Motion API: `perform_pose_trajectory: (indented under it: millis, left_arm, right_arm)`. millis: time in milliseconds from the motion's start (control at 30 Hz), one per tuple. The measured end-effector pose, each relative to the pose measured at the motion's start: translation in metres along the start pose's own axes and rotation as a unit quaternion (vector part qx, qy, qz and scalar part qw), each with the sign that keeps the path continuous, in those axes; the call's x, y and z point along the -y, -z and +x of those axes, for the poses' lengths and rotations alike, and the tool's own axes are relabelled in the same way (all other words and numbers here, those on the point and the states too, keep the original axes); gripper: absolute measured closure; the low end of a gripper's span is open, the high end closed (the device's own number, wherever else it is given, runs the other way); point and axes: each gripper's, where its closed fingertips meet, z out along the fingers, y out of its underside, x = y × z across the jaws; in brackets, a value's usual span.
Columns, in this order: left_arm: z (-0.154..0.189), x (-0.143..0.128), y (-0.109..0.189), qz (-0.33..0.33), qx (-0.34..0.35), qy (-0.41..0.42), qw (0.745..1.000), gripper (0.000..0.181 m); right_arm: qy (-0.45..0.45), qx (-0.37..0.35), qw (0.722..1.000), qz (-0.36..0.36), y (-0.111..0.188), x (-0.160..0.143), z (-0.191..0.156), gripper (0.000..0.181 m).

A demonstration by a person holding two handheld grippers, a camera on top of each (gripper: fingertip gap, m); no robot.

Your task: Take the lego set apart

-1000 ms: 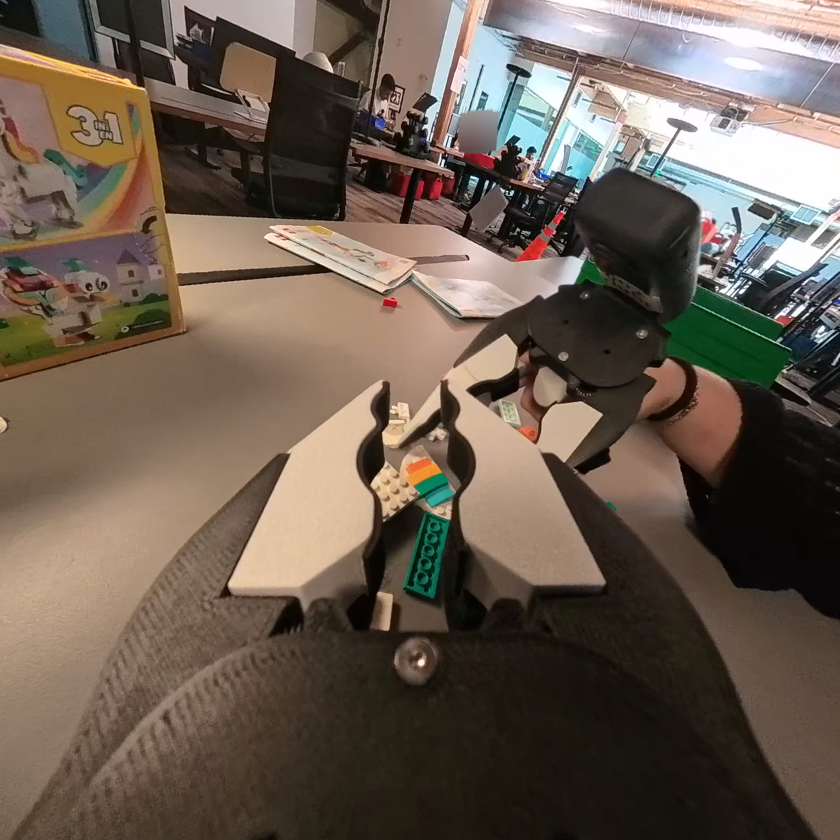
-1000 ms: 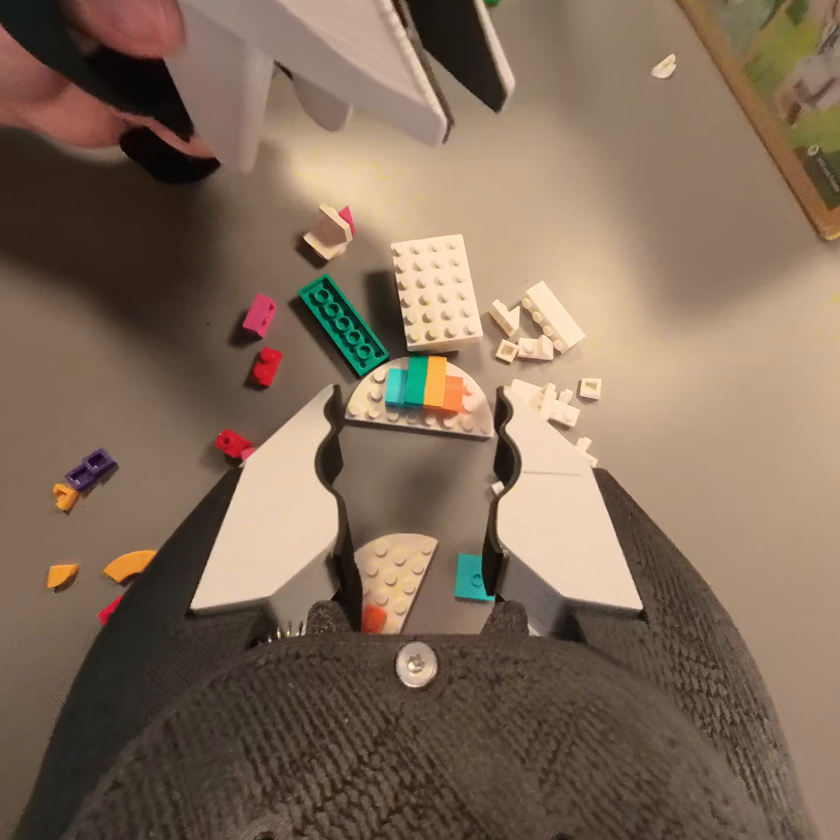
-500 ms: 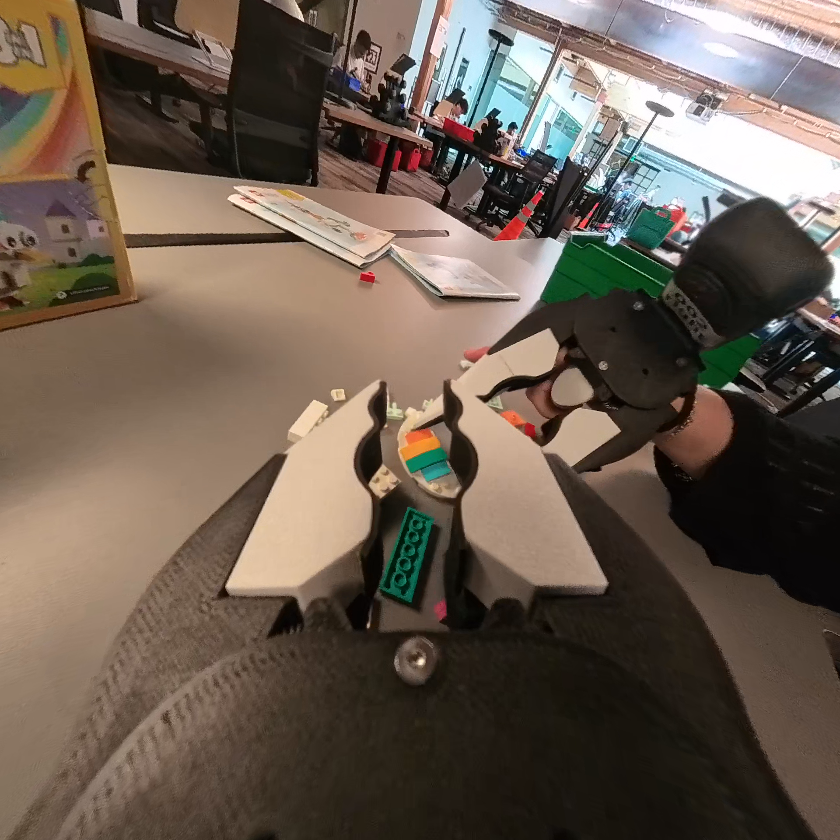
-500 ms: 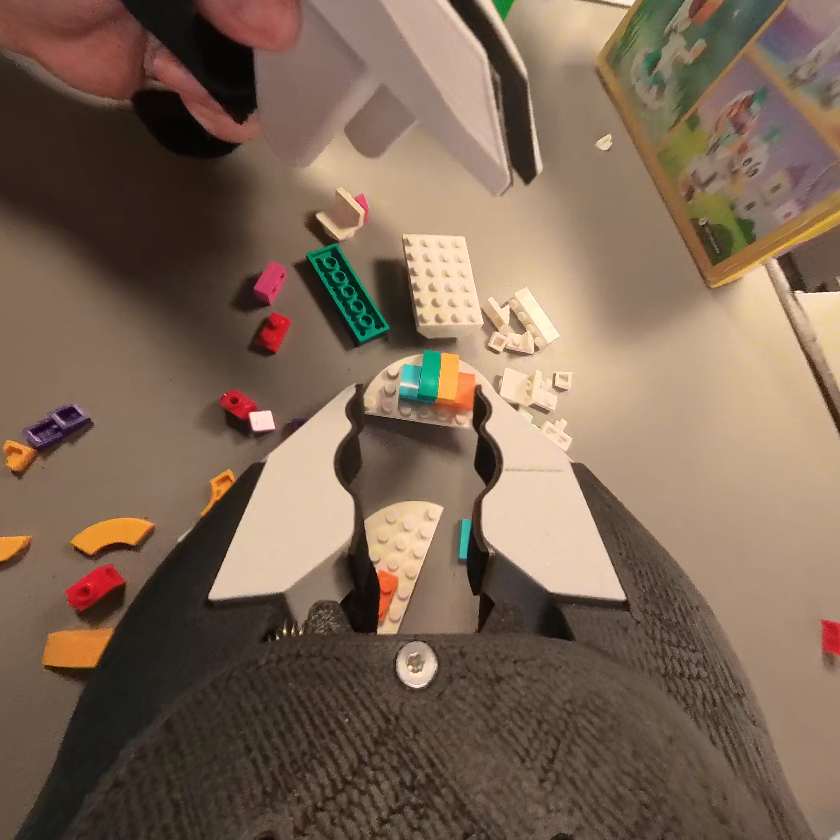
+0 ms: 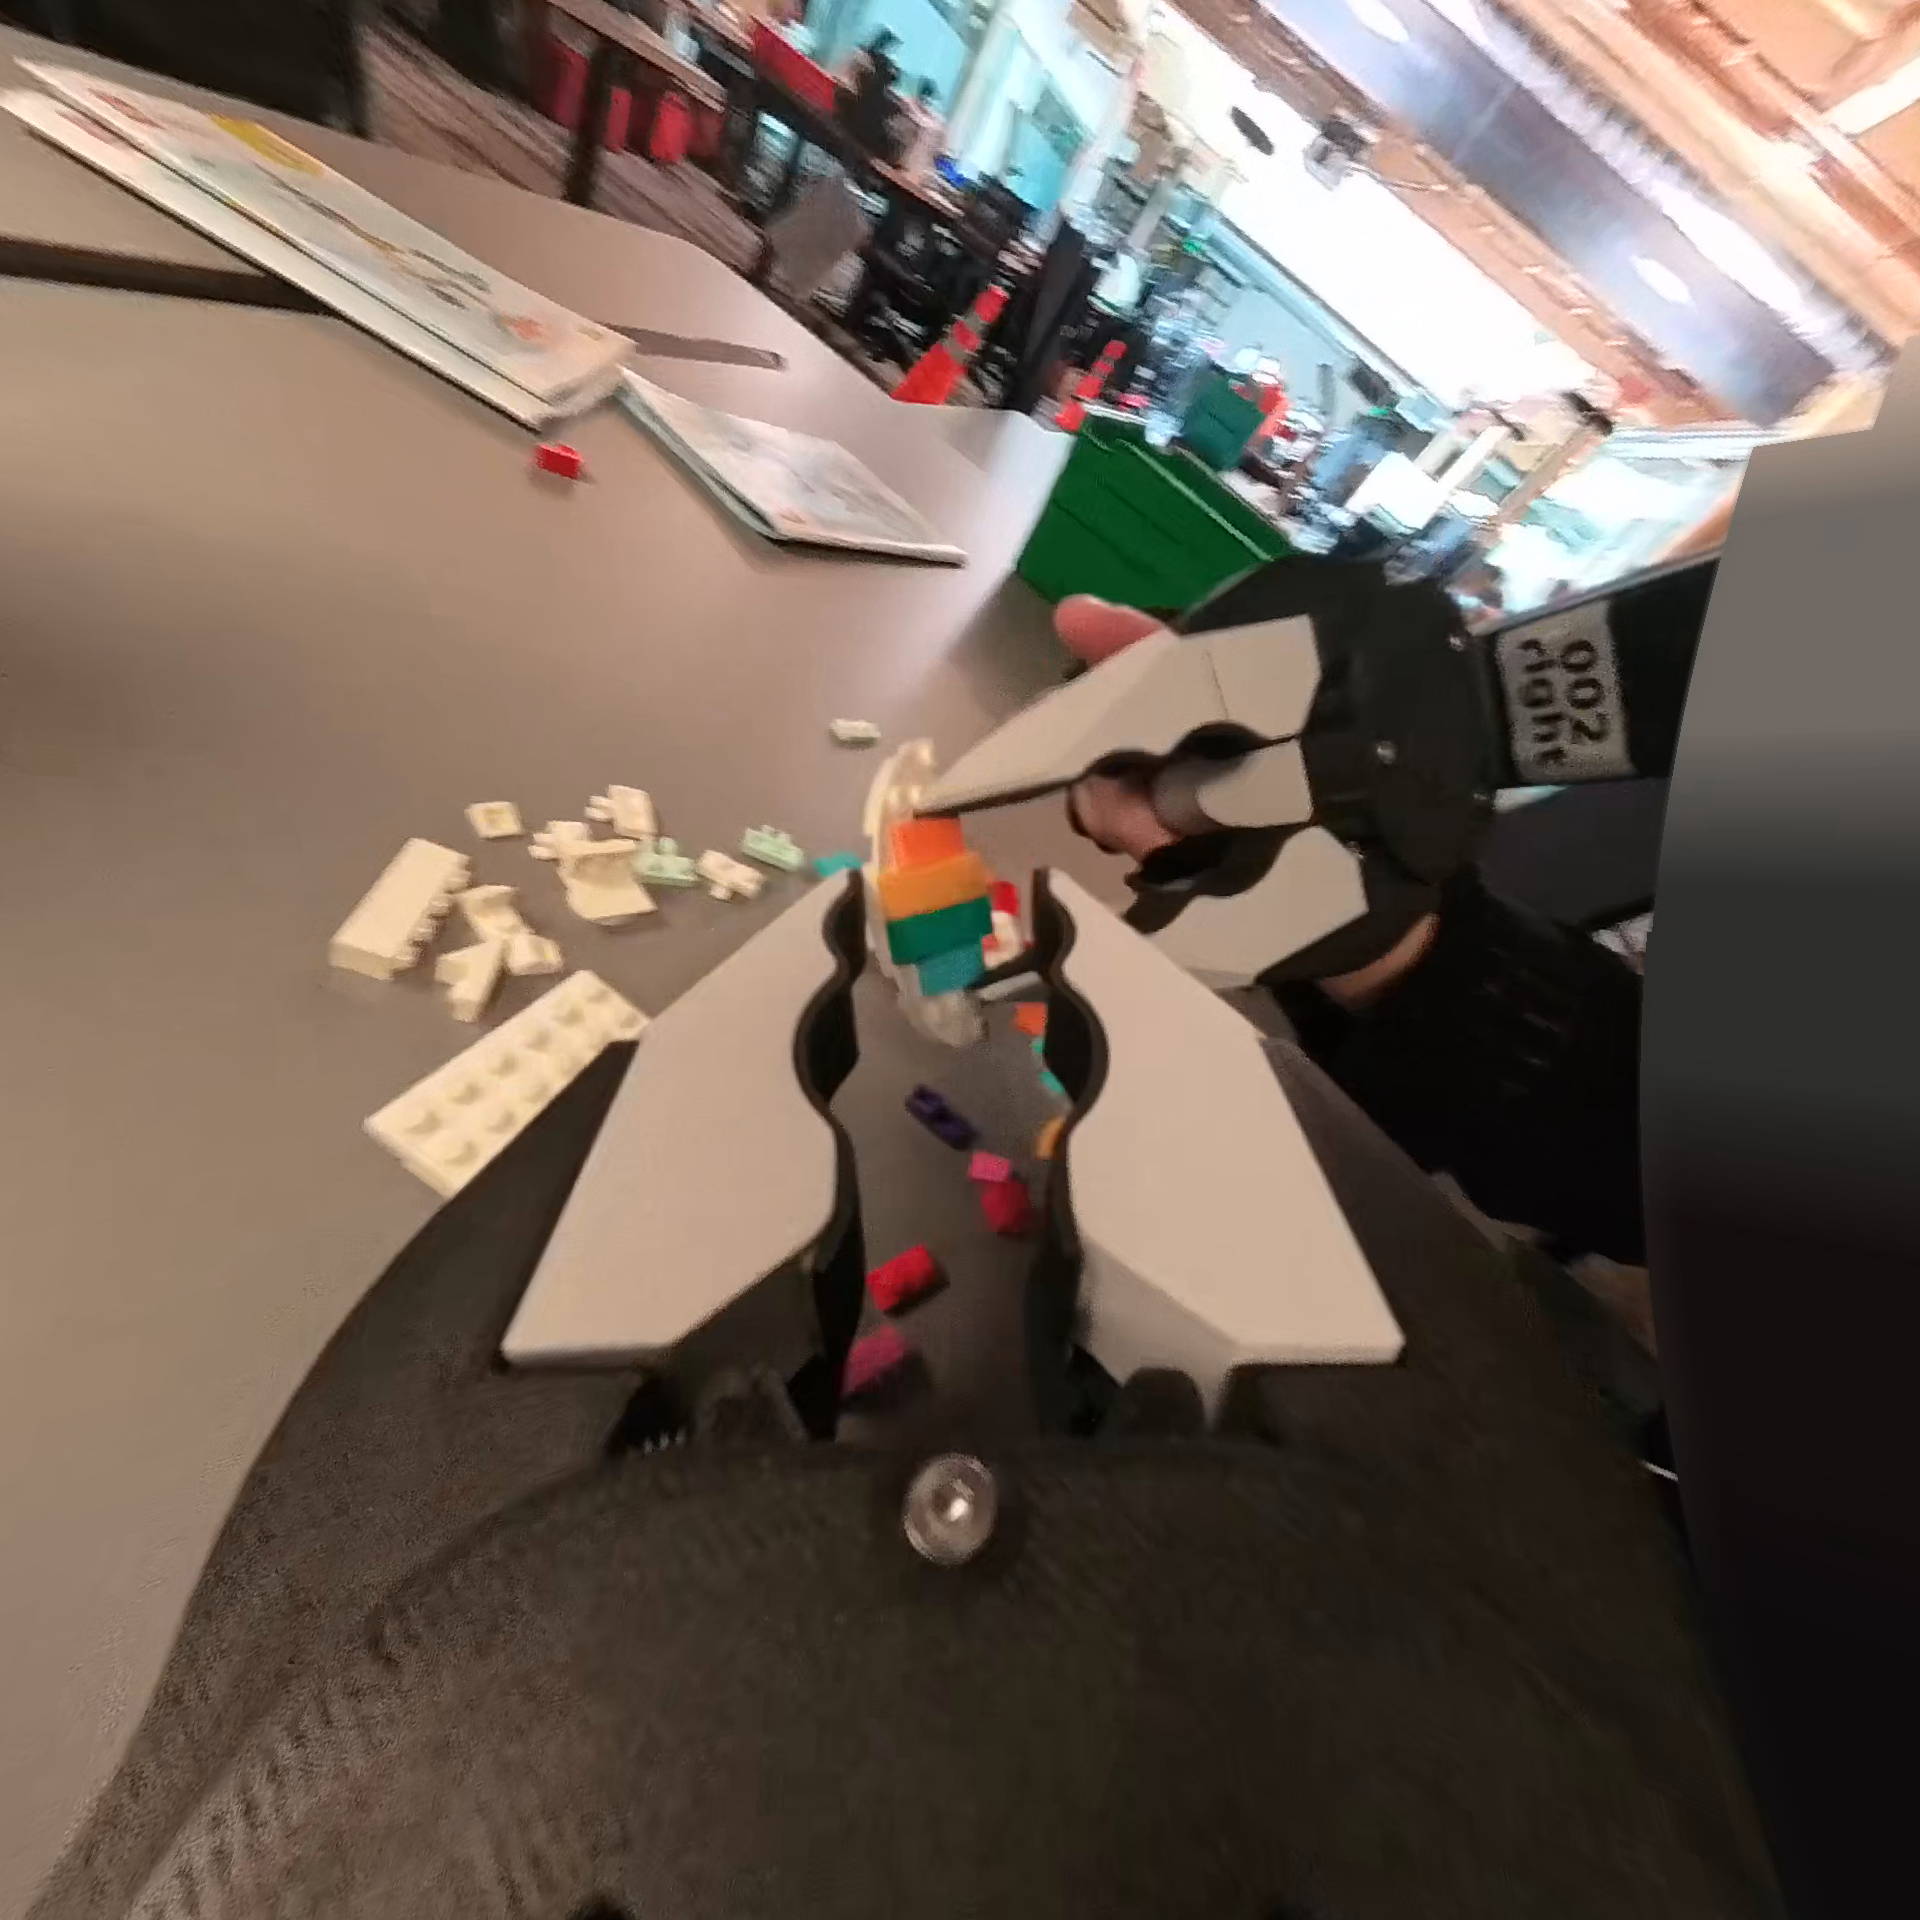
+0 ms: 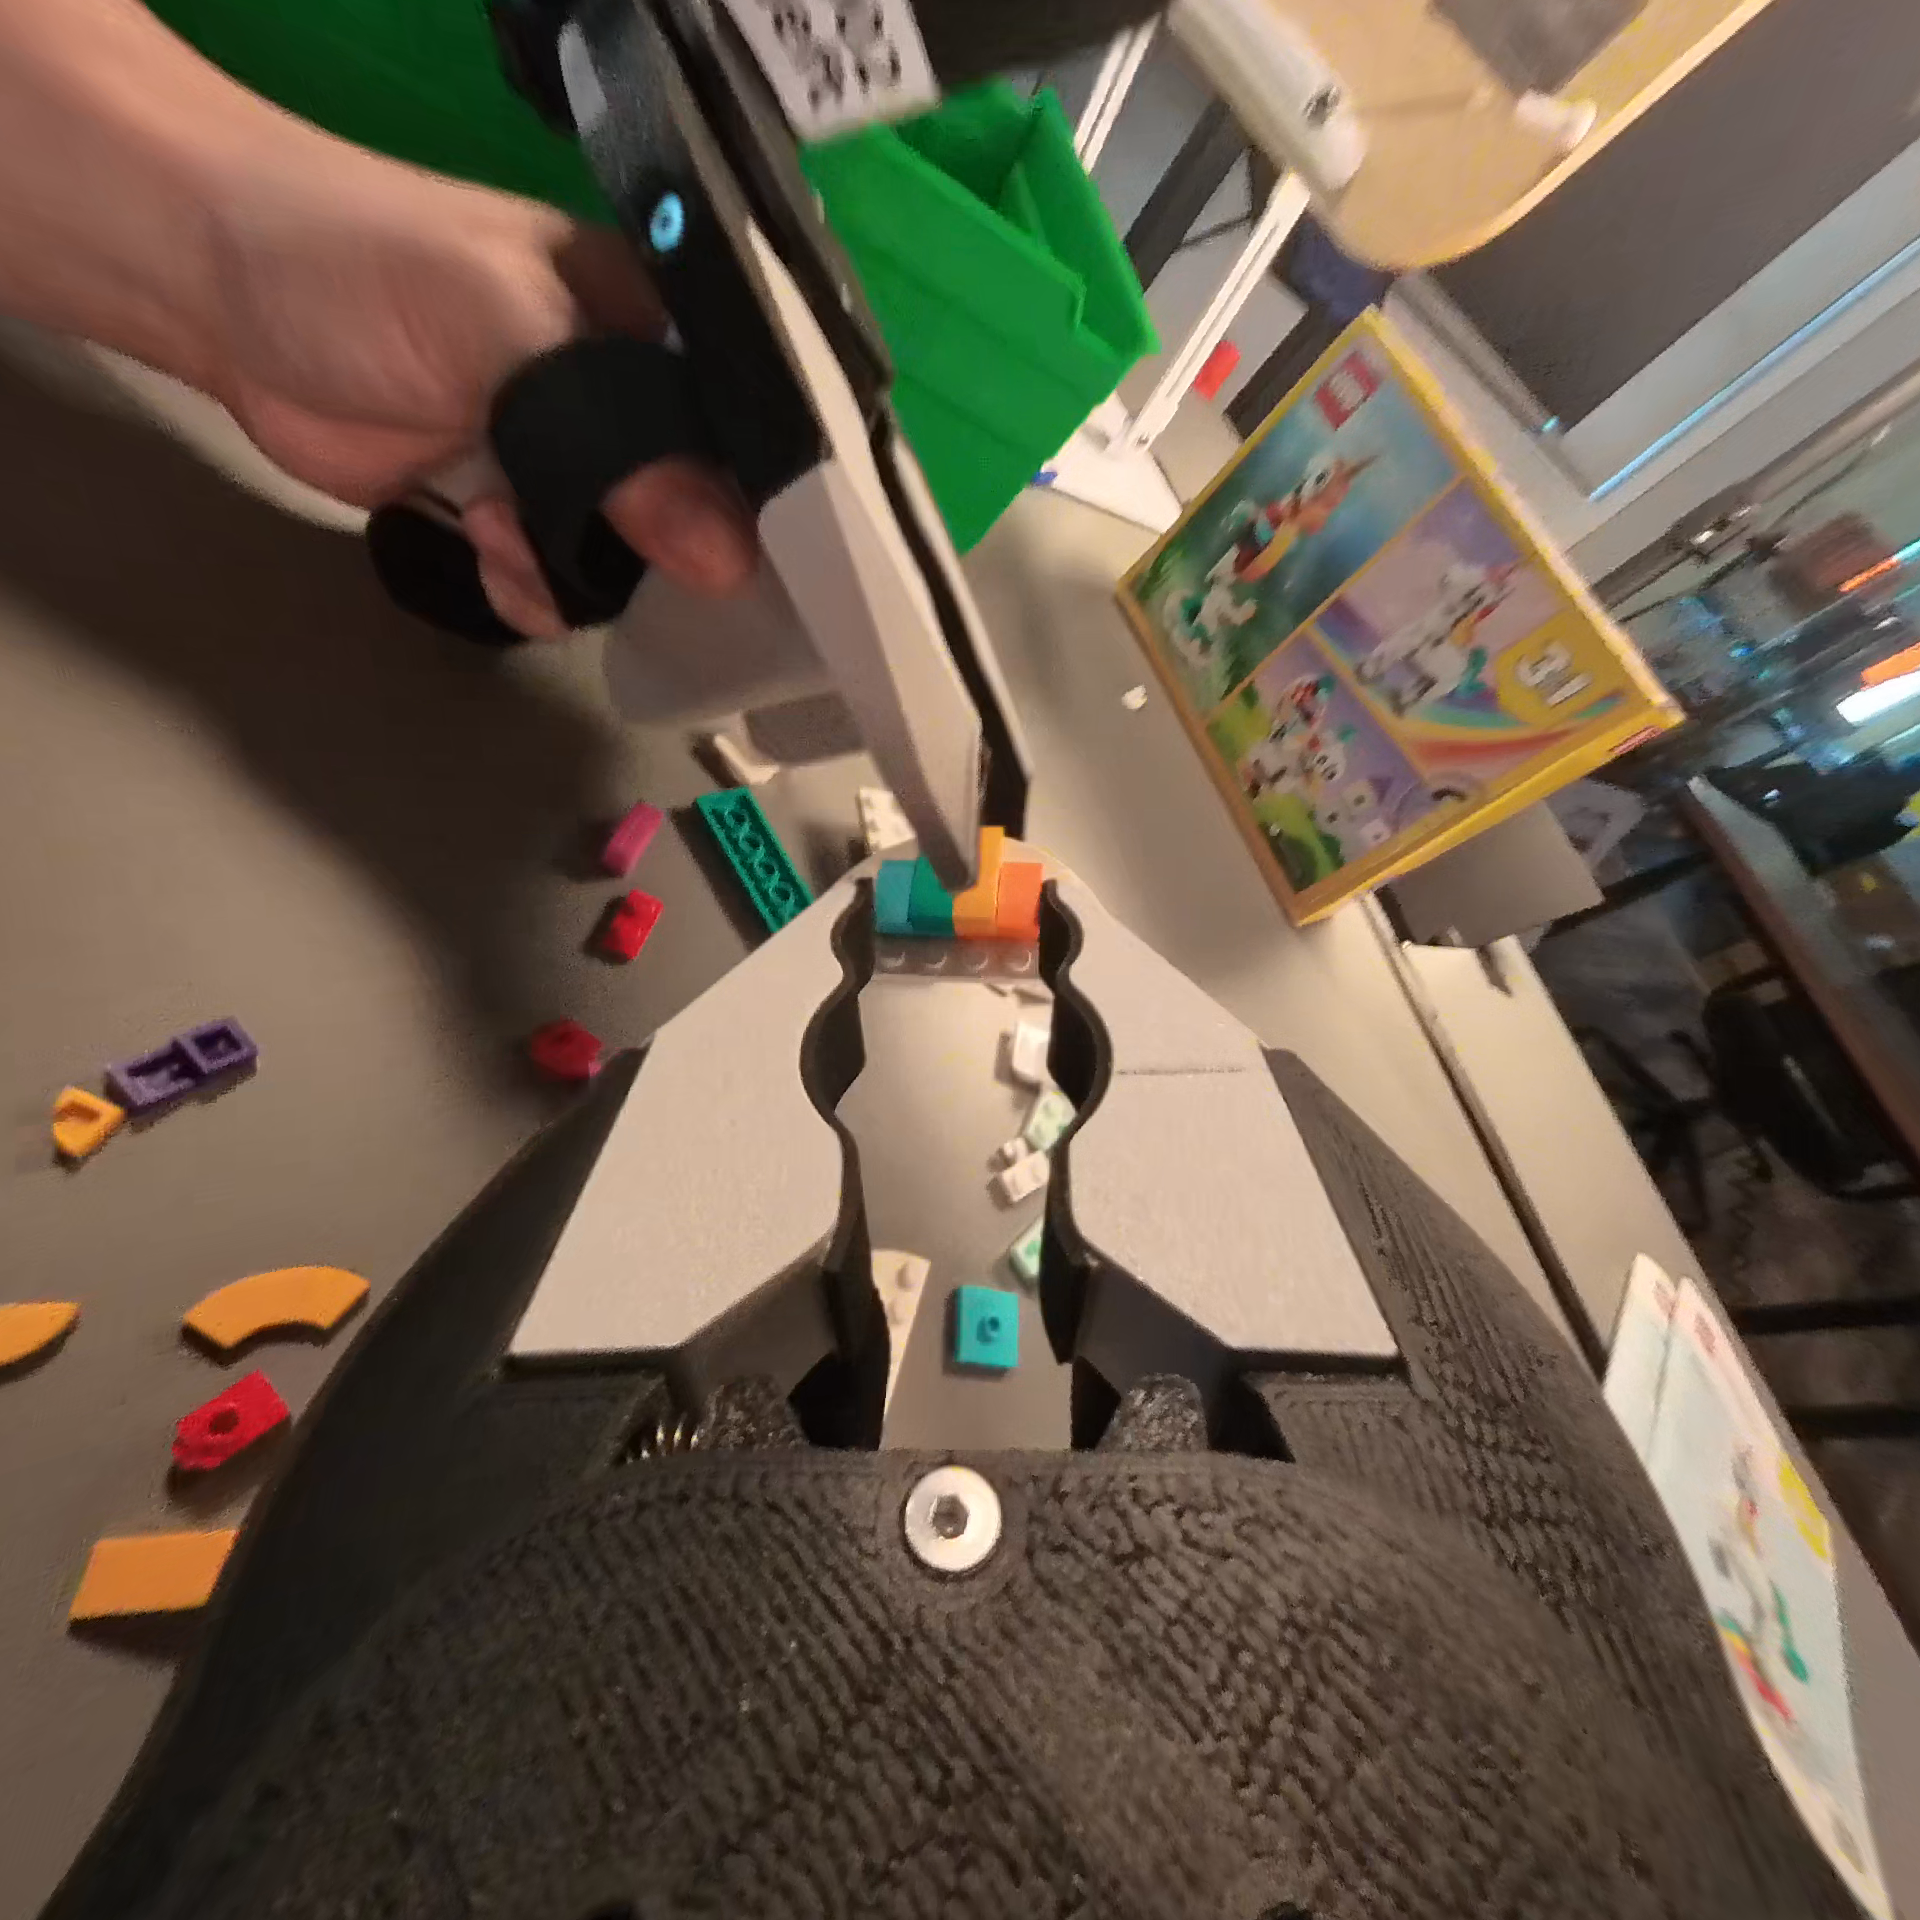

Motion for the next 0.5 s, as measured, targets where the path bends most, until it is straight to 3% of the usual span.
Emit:
perform_pose_trajectory:
  millis: [167, 300, 400, 500]
  left_arm:
    - [0.008, 0.002, 0.001, 0.002, -0.044, 0.018, 0.999, 0.158]
    - [0.014, 0.003, 0.003, -0.001, -0.052, -0.018, 0.998, 0.158]
    - [0.03, 0.007, 0.006, 0.009, -0.107, -0.014, 0.994, 0.159]
    - [0.039, 0.006, 0.007, 0.008, -0.14, -0.016, 0.99, 0.159]
  right_arm:
    - [0.028, -0.018, 0.999, 0.042, 0.01, 0.013, 0.001, 0.15]
    - [-0.054, -0.026, 0.992, 0.109, 0.025, 0.026, 0.017, 0.124]
    - [-0.168, 0.031, 0.976, 0.136, 0.031, 0.027, 0.02, 0.13]
    - [-0.276, 0.145, 0.937, 0.158, 0.035, 0.032, 0.004, 0.151]
